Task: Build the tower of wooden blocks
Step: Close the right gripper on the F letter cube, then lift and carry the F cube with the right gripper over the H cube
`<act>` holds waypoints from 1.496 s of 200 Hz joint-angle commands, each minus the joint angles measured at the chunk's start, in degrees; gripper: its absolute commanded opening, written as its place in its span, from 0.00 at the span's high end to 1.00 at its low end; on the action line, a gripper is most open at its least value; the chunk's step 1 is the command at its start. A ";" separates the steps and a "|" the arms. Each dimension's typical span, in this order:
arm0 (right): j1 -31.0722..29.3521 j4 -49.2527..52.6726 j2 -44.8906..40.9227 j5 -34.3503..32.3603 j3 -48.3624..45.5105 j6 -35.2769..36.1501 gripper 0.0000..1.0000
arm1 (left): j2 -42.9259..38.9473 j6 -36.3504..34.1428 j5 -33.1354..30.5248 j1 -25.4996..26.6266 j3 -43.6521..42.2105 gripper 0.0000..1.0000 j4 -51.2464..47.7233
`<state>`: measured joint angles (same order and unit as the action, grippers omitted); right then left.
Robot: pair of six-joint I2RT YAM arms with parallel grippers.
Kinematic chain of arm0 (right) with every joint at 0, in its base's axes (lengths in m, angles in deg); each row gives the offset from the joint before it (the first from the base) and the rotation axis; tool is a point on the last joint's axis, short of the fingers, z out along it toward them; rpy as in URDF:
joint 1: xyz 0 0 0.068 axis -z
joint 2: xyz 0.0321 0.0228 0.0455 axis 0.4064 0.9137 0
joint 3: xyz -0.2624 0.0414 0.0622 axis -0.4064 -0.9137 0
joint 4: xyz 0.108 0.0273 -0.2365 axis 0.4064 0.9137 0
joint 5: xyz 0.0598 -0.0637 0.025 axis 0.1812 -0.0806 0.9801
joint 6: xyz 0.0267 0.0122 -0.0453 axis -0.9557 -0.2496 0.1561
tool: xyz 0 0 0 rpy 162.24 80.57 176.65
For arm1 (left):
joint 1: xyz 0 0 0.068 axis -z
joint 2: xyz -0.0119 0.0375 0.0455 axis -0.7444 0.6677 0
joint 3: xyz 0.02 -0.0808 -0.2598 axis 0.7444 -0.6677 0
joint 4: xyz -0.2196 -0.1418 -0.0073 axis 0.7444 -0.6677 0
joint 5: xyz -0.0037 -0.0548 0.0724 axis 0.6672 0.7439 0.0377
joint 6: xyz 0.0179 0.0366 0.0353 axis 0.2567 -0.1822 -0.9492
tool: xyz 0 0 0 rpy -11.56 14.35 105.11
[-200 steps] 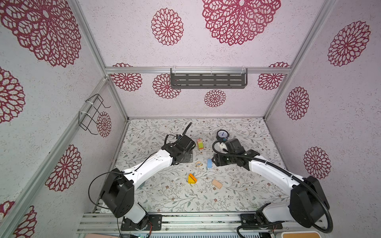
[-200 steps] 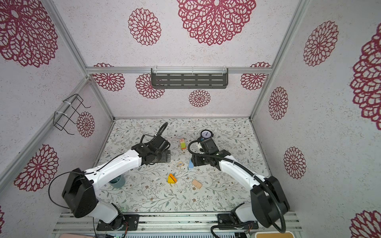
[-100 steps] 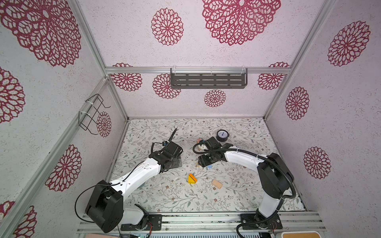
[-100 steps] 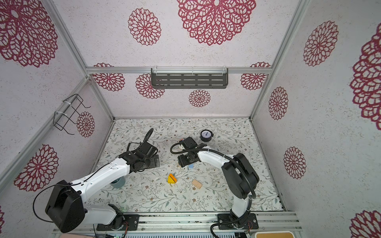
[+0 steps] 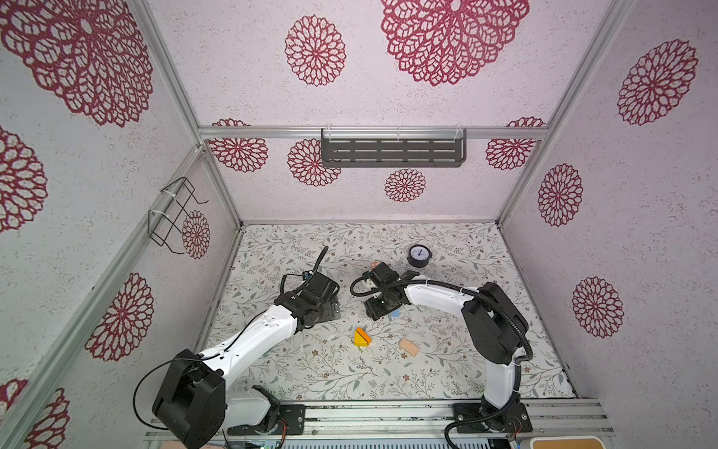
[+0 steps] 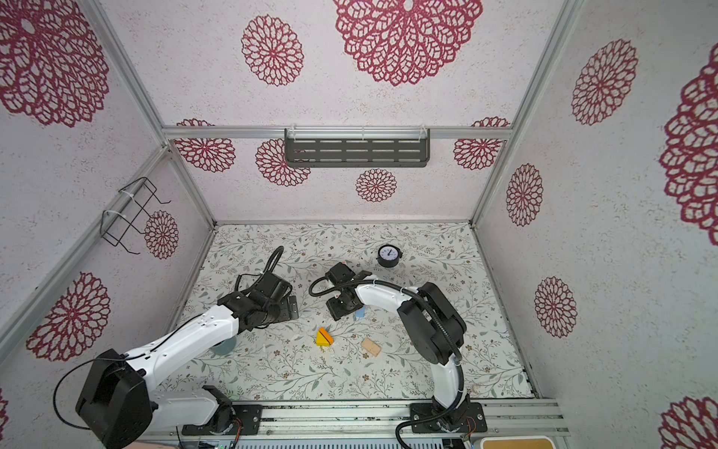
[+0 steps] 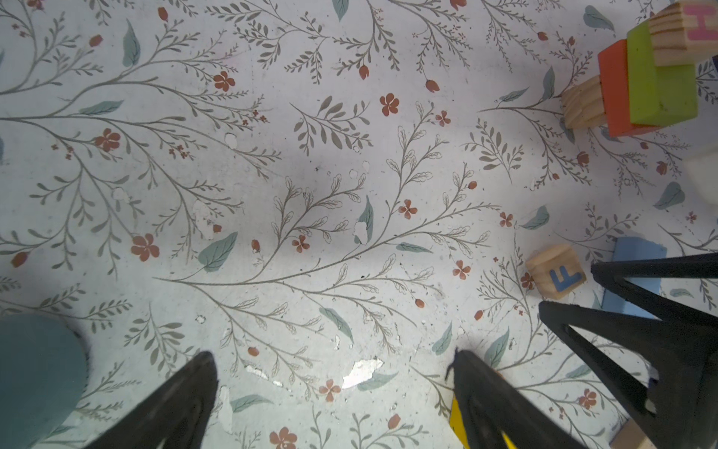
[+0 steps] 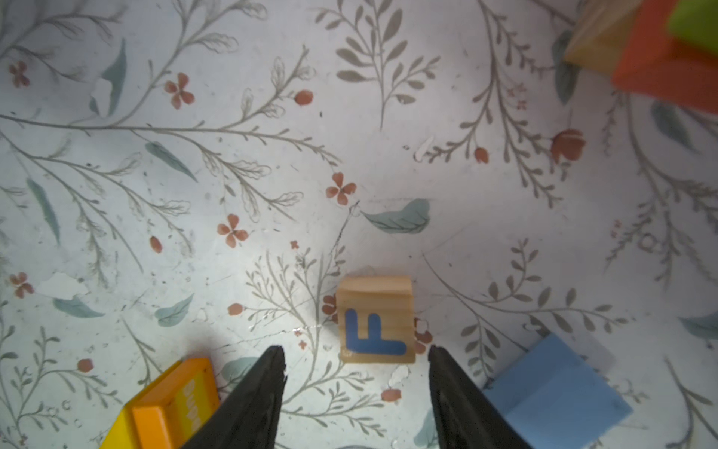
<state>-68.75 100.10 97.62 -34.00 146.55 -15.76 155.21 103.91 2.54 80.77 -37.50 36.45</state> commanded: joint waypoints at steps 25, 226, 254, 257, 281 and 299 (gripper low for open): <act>0.13 1.90 1.66 -2.02 3.01 1.11 0.43 | -0.86 0.54 0.14 -0.58 -0.20 0.03 1.76; -1.63 9.81 -2.70 -7.08 11.01 -3.14 0.63 | -7.73 0.59 1.10 -2.11 -4.45 0.03 3.03; -1.63 14.22 -2.72 -7.98 16.03 -3.51 0.63 | -8.09 0.42 1.96 -2.43 -5.04 0.03 4.11; -1.63 14.60 -2.67 -7.97 16.58 -3.51 0.63 | -8.09 0.45 2.01 -2.43 -5.04 0.03 4.13; -1.63 16.53 -2.19 -7.68 18.88 -4.09 0.63 | -8.22 0.16 2.49 -2.69 -5.19 0.03 4.70; -1.47 18.03 -2.09 -9.15 20.61 -4.86 0.63 | -8.49 -0.17 2.89 -2.88 -5.10 0.03 5.22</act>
<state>-70.06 113.18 98.45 -40.93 164.39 -18.49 147.93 104.04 4.79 78.52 -42.13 39.73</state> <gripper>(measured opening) 0.369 0.974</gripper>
